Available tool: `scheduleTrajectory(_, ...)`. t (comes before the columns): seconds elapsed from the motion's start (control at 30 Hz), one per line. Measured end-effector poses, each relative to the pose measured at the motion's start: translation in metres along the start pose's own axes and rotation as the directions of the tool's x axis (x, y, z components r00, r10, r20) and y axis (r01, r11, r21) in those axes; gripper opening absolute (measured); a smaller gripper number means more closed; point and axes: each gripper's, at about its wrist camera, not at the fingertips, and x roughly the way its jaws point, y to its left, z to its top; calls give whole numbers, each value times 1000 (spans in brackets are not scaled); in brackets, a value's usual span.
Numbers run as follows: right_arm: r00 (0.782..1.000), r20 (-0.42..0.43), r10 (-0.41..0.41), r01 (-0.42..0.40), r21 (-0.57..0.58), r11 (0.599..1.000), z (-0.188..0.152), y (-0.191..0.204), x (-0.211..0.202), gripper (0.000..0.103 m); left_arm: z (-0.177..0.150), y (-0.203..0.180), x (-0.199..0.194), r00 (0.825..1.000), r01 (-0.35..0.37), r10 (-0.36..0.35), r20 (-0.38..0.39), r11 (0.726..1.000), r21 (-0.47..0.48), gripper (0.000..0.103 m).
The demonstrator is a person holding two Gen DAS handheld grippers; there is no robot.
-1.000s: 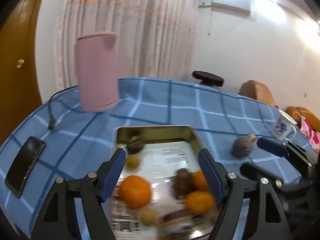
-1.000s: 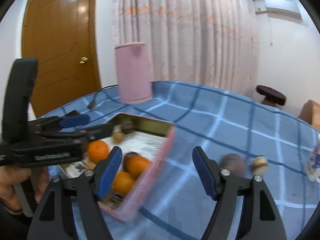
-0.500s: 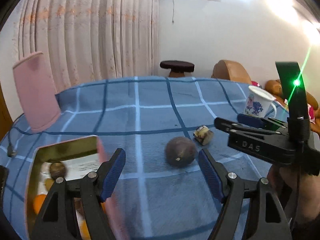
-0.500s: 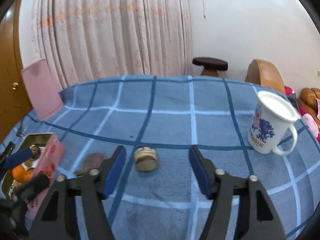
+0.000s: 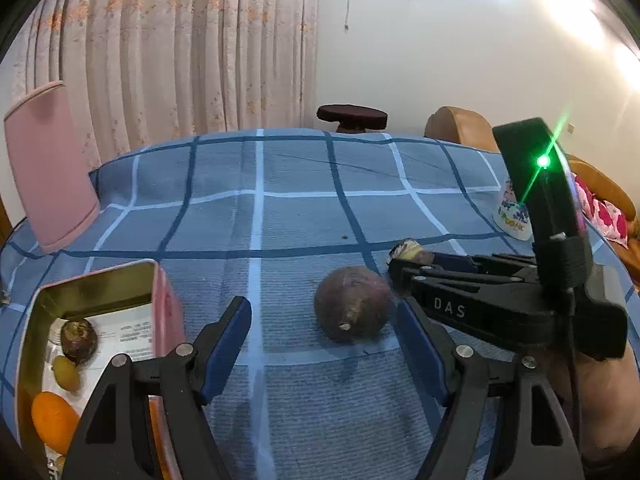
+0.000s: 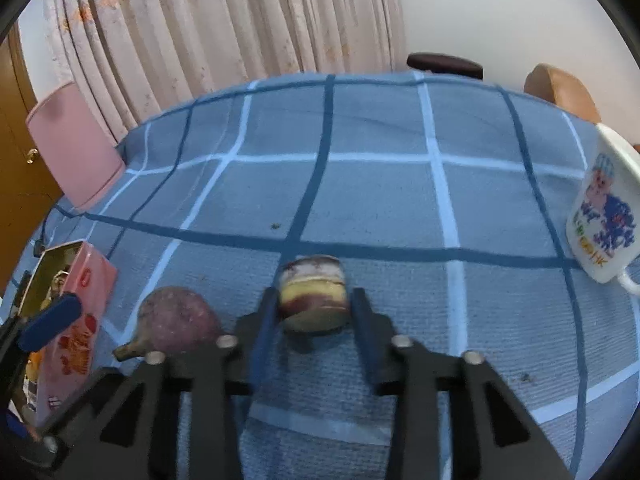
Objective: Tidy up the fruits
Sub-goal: 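Grasp the purple round fruit with the left tool while the right tool grasps the round biscuit-like fruit, then carry the purple fruit and round tan fruit over the tin box with both tools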
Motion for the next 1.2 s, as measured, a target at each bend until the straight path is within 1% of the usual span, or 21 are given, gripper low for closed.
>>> scheduleTrajectory(0.07, 999, 37, 8, -9, 29, 1000, -3, -5, -10, 38, 0, -1, 4, 1000, 6, -6, -7, 1000, -5, 76)
scheduleTrajectory(0.23, 991, 133, -23, 8, 111, 994, -13, -21, -37, 37, 2, -7, 17, 999, 20, -20, -32, 1000, -1, 76)
scheduleTrajectory(0.3, 987, 157, -31, 12, 124, 992, -14, -25, -43, 37, 4, -11, 23, 998, 32, -32, -46, 999, -7, 76)
scheduleTrajectory(0.37, 984, 177, -29, 6, 129, 992, -14, -25, -46, 37, 6, -14, 29, 998, 20, -21, -61, 1000, -6, 76)
scheduleTrajectory(0.47, 981, 195, -19, -7, 128, 992, -15, -26, -51, 37, 10, -14, 41, 995, 28, -30, -96, 999, -30, 76)
scheduleTrajectory(0.53, 979, 205, -13, -12, 119, 993, -15, -25, -53, 37, 11, -12, 49, 992, 24, -30, -125, 999, -49, 70)
scheduleTrajectory(0.57, 978, 208, -11, -13, 113, 994, -15, -24, -54, 37, 10, -12, 51, 990, 32, -39, -135, 998, -53, 57)
scheduleTrajectory(0.6, 977, 211, -8, -14, 104, 994, -15, -23, -54, 37, 10, -11, 55, 987, 38, -47, -151, 998, -57, 55)
scheduleTrajectory(0.67, 975, 221, -3, -17, 88, 996, -15, -20, -56, 37, 10, -10, 54, 987, 47, -57, -151, 997, -67, 55)
scheduleTrajectory(0.83, 970, 242, -2, -16, 72, 997, -18, -16, -60, 37, 9, -10, 49, 989, 58, -67, -134, 996, -68, 55)
scheduleTrajectory(1.07, 954, 298, -13, 3, 34, 999, -24, -6, -73, 37, 9, -9, 31, 997, 65, -67, -43, 996, -57, 55)
scheduleTrajectory(1.2, 944, 329, -20, 17, 13, 1000, -27, -1, -80, 37, 10, -10, 20, 999, 53, -53, 9, 998, -40, 55)
